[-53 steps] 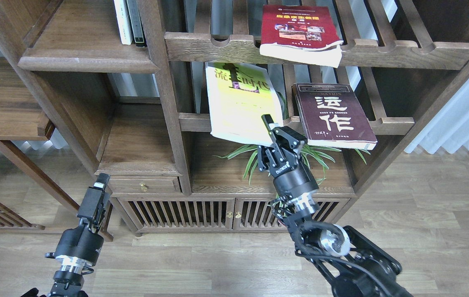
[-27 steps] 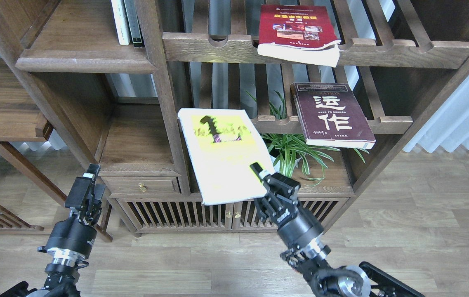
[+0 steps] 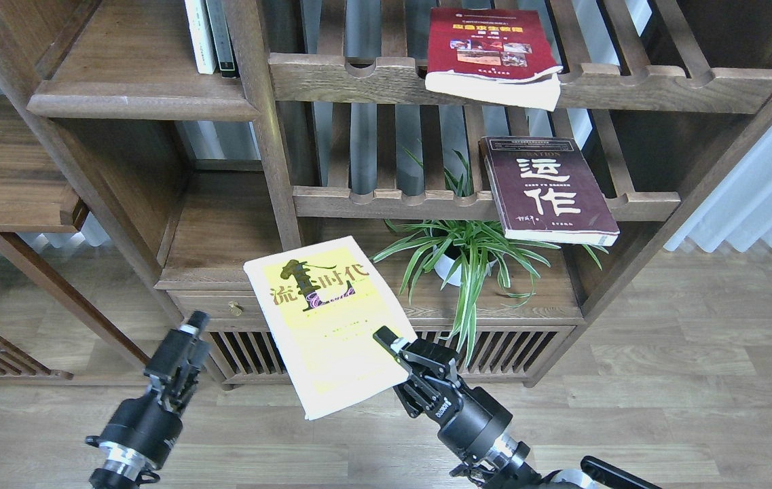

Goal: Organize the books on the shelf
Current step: 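Pull the yellow-green book down off the shelf toward the left gripper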

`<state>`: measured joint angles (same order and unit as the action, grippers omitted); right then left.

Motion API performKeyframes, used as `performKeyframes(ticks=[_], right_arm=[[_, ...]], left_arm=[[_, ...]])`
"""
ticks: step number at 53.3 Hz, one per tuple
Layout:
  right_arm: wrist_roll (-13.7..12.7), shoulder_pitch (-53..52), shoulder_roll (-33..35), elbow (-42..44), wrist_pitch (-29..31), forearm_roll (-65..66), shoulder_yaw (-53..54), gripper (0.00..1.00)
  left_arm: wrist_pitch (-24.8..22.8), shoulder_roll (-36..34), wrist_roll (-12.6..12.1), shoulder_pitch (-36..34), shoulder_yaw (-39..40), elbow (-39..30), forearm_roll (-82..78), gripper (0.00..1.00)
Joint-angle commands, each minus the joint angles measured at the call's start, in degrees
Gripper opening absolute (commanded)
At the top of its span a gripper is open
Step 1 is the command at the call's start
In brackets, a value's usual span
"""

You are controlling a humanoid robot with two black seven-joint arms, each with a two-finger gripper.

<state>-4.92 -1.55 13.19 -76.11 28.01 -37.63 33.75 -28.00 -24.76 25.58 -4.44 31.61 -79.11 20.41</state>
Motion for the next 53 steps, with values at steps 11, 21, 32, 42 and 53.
performKeyframes(ticks=[11,21,32,42,53], right_arm=[[-3.0,0.1,-0.5,2.2,0.0,0.0,-1.1,0.05],[-4.4,0.1,-1.4,3.1,0.0,0.0,-1.1,0.05],[-5.2,0.1,-2.4,3.2,0.0,0.0,-1.2,0.05],[-8.1,0.1,-3.3,3.7,0.0,0.1,-1.2,0.05],[-9.3,0.1,-4.0,5.4,0.0,0.1,-1.1,0.05]], left_arm=[[0.0,0.7,-2.0,-1.4,-2.9,0.0,0.0,0.81],[0.0,1.2,-3.0,-2.8,-5.5,0.0,0.0,0.78],[0.0,1.4,-4.3,-3.8,-8.2,0.0,0.0,0.78],[0.0,2.3,-4.4,-4.4,-9.5,0.0,0.0,0.77],[0.0,3.0,-4.6,-4.5,-10.8,0.0,-0.1,0.70]])
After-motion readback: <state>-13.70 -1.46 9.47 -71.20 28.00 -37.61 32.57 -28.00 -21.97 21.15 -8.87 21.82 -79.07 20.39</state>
